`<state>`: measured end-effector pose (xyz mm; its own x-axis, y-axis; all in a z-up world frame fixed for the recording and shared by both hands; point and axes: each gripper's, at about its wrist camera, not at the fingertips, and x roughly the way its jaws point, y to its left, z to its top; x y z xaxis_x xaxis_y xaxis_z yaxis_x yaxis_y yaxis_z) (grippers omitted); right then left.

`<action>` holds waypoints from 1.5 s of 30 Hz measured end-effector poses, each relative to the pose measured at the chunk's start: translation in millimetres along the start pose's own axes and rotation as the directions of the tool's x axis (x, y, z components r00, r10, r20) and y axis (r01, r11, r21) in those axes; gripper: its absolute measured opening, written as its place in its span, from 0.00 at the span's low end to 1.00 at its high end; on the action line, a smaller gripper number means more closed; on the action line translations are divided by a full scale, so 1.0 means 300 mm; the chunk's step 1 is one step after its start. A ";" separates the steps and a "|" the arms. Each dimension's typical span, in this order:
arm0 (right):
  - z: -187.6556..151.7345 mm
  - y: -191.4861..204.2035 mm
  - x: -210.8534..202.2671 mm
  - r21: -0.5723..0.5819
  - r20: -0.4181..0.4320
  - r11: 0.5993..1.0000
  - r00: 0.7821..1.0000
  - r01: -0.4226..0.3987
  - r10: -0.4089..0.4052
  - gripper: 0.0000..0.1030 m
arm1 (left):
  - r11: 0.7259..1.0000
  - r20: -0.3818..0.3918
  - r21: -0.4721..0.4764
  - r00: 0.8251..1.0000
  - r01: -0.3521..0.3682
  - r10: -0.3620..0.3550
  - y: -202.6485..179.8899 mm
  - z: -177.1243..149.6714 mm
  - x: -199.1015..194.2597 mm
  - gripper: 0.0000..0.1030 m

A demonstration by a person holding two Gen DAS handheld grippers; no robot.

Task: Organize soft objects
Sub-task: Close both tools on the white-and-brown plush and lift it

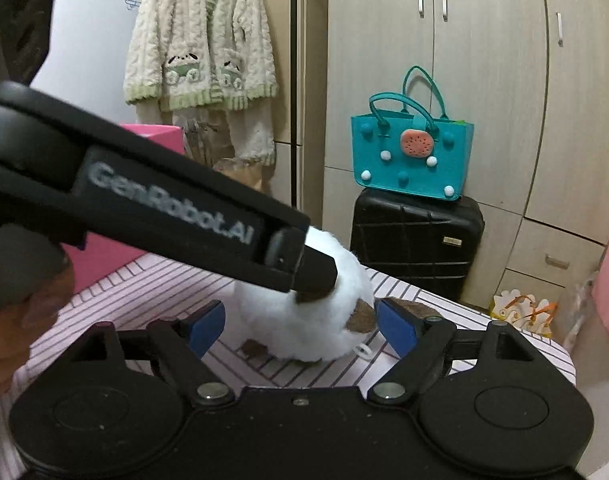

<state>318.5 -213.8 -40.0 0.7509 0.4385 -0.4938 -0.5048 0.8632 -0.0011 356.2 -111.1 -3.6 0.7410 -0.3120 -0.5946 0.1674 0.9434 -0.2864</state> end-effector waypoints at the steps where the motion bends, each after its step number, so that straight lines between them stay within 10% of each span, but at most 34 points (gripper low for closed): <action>1: 0.001 -0.007 0.005 0.010 0.003 1.000 1.000 0.001 -0.001 0.84 | 1.000 0.008 -0.003 1.000 -0.001 0.001 0.004 -0.001 0.001 0.59; 12: -0.006 -0.056 0.036 0.165 -0.022 0.984 0.998 -0.060 0.065 0.81 | 0.992 0.039 -0.110 0.998 0.054 -0.050 0.044 -0.015 0.020 0.52; 45: -0.036 0.081 -0.126 0.122 -0.034 0.993 0.999 0.010 -0.006 0.72 | 0.969 -0.052 -0.190 0.984 0.158 -0.171 0.071 -0.098 -0.132 0.48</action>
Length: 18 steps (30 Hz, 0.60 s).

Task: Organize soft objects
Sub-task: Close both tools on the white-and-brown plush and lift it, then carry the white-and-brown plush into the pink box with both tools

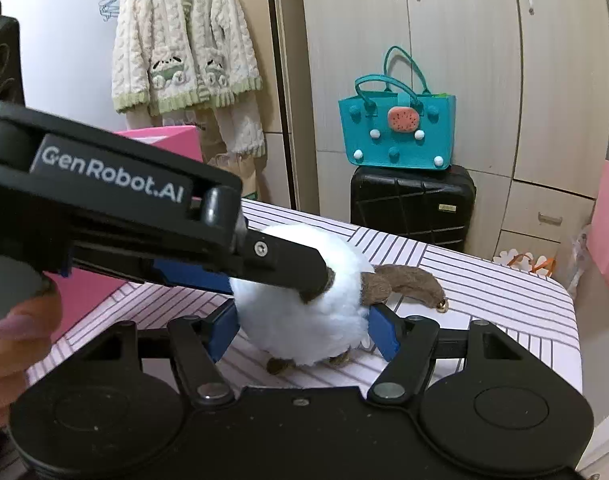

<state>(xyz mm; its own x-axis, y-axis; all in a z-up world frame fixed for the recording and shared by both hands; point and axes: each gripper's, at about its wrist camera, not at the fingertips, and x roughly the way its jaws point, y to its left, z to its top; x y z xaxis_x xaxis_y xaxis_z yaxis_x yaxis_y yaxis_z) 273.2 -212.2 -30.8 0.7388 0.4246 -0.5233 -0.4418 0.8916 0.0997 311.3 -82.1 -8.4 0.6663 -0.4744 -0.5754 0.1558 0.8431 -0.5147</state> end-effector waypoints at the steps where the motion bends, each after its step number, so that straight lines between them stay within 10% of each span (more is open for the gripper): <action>1: -0.002 0.005 -0.014 0.001 0.006 1.000 1.000 -0.001 0.001 0.72 | 1.000 0.000 0.008 1.000 0.005 -0.005 -0.005 -0.003 -0.014 0.48; 18: -0.067 0.180 -0.225 -0.026 0.102 1.000 0.995 0.005 -0.002 0.71 | 0.977 0.000 0.198 0.997 0.075 -0.077 -0.050 -0.157 -0.287 0.46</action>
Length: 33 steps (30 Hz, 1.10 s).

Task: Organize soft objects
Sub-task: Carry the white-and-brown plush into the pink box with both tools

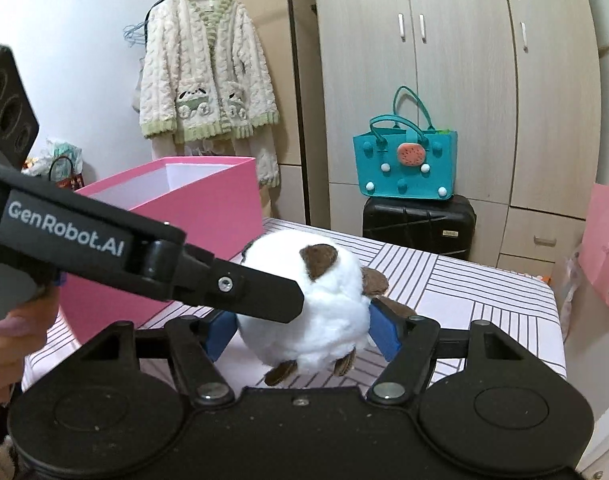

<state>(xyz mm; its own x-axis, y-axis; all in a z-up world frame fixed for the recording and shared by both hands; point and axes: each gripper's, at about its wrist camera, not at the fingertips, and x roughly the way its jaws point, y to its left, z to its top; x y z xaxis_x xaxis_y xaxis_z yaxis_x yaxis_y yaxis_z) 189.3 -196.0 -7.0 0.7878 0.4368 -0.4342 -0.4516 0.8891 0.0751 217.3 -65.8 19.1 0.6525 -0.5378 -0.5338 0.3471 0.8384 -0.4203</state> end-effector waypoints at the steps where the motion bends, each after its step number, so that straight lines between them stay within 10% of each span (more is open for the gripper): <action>1: 0.004 0.014 -0.010 -0.008 -0.001 1.000 1.000 0.000 0.000 0.71 | 1.000 0.007 0.016 1.000 -0.003 0.003 -0.004 -0.001 -0.018 0.46; 22: 0.209 0.298 -0.174 -0.137 -0.019 0.986 0.995 -0.100 0.098 0.69 | 0.967 0.057 0.253 0.997 0.039 -0.055 -0.014 0.126 -0.487 0.47; 33: 0.364 0.450 -0.109 -0.163 -0.013 0.961 0.974 -0.224 0.225 0.65 | 0.962 0.124 0.264 0.992 -0.065 0.033 0.082 0.198 -0.720 0.47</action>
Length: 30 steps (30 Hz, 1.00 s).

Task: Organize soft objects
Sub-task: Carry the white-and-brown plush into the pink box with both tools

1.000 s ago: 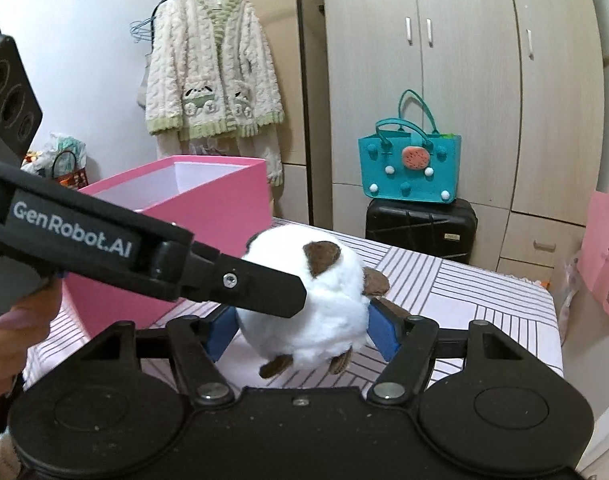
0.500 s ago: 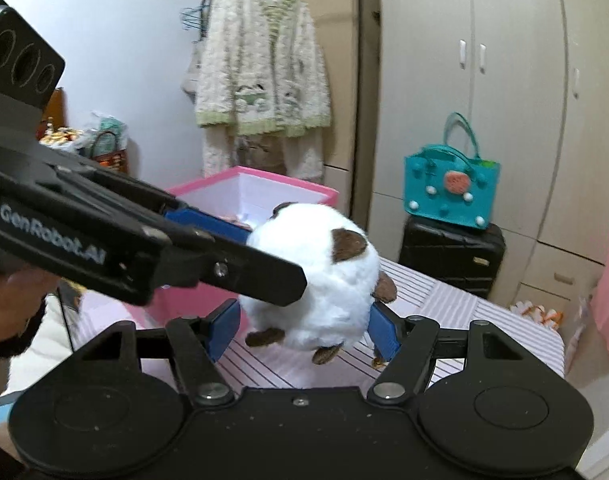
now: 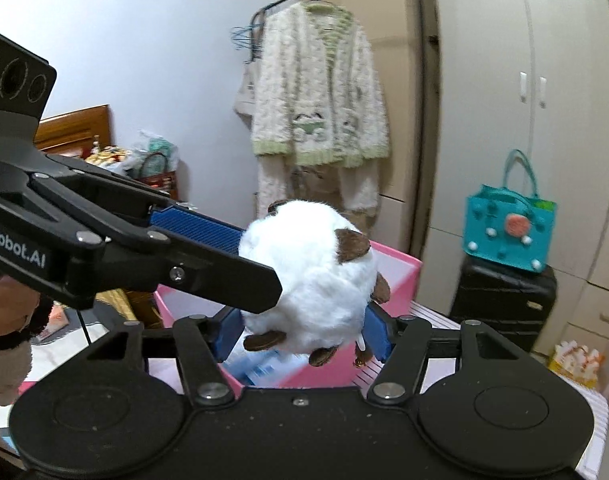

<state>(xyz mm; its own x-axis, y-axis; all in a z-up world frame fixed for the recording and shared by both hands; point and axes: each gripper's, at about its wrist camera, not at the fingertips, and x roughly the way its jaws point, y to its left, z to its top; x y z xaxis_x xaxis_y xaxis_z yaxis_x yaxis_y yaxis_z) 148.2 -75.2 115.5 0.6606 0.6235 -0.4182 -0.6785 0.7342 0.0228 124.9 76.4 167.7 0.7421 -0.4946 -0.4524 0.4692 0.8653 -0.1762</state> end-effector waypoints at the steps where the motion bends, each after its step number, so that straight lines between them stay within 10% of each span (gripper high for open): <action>1: 0.017 0.011 0.017 -0.005 -0.003 1.000 1.000 -0.017 0.017 0.65 | 1.000 0.004 -0.003 1.000 -0.011 0.011 0.015 0.003 -0.010 0.47; 14: 0.063 0.037 0.338 0.091 -0.166 0.977 0.965 -0.191 0.204 0.65 | 0.975 -0.079 -0.195 0.993 -0.105 0.092 0.304 -0.052 0.002 0.48; 30: 0.027 0.089 0.411 -0.053 -0.345 0.998 0.939 -0.031 0.010 0.65 | 0.963 -0.208 -0.265 0.978 -0.038 -0.019 0.396 -0.147 0.190 0.45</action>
<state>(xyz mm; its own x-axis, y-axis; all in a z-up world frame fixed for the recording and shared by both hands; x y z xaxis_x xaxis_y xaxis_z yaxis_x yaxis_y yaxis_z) 214.3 23.4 71.9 0.5021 0.5000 -0.7056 -0.7146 0.6994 -0.0130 201.9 154.7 82.3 0.6171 -0.4829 -0.6213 0.2968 0.8741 -0.3846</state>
